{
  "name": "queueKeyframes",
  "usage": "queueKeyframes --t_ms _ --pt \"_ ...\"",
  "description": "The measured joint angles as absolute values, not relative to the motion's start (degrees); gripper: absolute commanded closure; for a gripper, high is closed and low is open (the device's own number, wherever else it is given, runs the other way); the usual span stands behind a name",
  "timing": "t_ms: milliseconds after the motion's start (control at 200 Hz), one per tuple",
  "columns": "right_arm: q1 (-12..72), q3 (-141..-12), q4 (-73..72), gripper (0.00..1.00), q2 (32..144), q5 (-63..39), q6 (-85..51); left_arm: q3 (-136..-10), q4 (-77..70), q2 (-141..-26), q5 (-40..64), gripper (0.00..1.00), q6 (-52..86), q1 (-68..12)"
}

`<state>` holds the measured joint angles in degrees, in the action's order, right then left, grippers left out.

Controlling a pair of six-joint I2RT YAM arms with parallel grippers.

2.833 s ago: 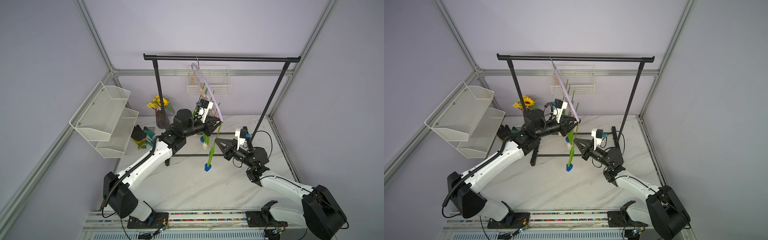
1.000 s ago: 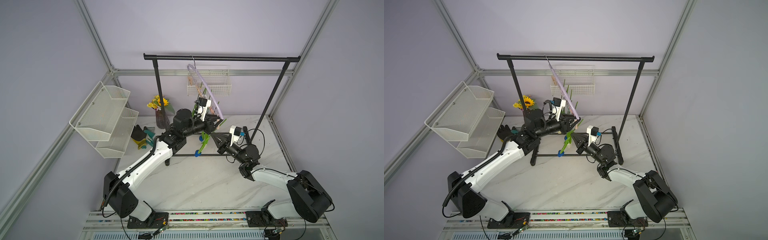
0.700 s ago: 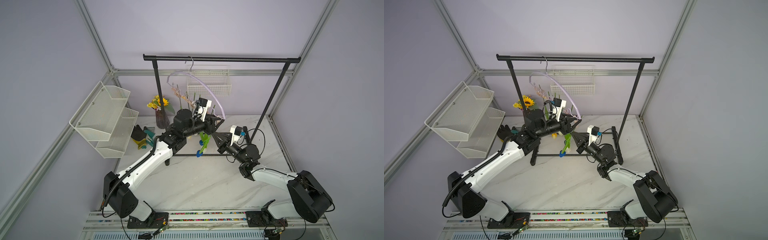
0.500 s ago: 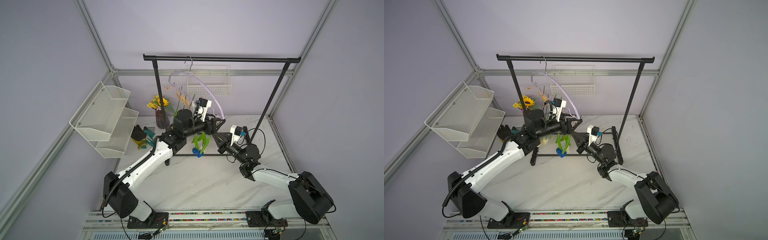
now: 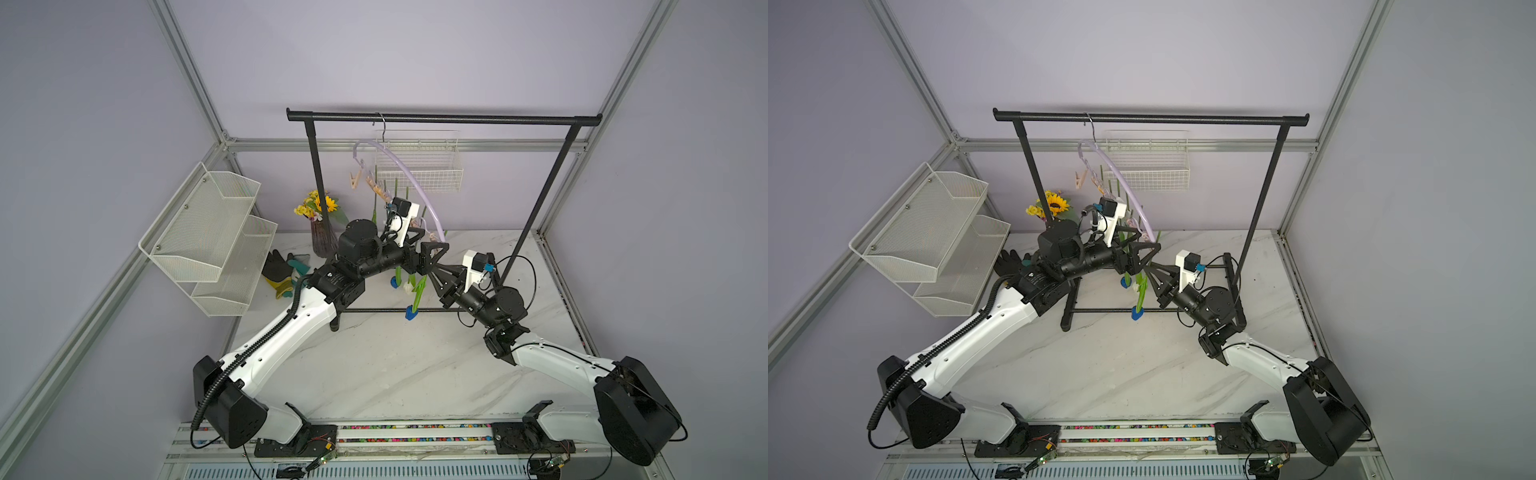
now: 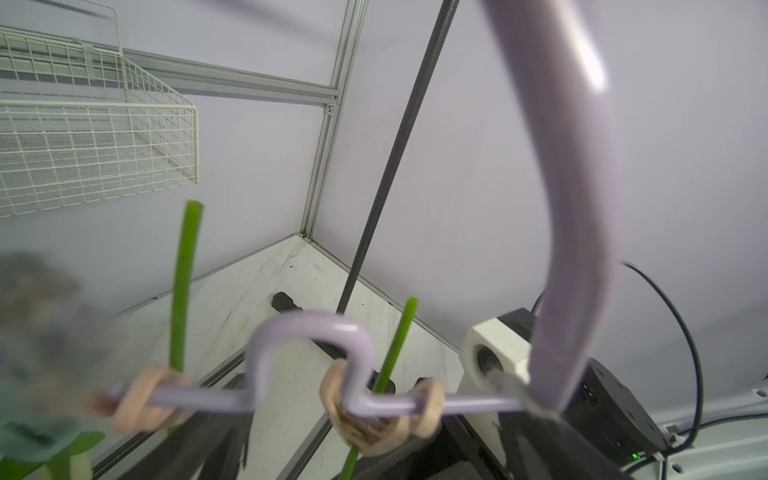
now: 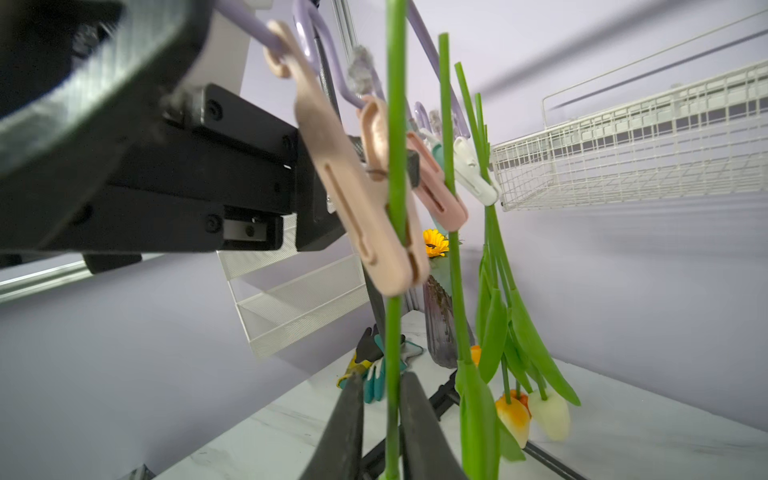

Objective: Dry the flowers on a clothes hanger
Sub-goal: Clamp the flower onto the hanger.

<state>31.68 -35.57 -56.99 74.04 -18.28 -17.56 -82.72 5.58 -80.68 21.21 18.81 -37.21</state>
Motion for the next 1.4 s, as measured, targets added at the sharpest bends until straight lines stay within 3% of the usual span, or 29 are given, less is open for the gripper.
queueKeyframes --t_ms 125,380,840,1405 --pt "31.68 -35.57 -55.18 0.73 73.01 -17.58 -16.69 -82.13 7.68 -78.54 19.9 0.0 16.67 -37.21" --pt "31.68 -35.55 -52.21 0.64 70.39 -16.45 -15.33 -78.43 14.57 -74.59 15.73 0.0 11.33 -37.21" --pt "31.68 -34.96 -49.8 0.59 66.94 -15.25 -13.61 -72.69 19.75 -68.71 12.6 0.0 9.34 -37.15" --pt "31.68 -34.92 -42.63 0.56 62.35 -11.9 -10.35 -80.09 31.2 -68.23 -0.03 0.0 10.59 -37.15"
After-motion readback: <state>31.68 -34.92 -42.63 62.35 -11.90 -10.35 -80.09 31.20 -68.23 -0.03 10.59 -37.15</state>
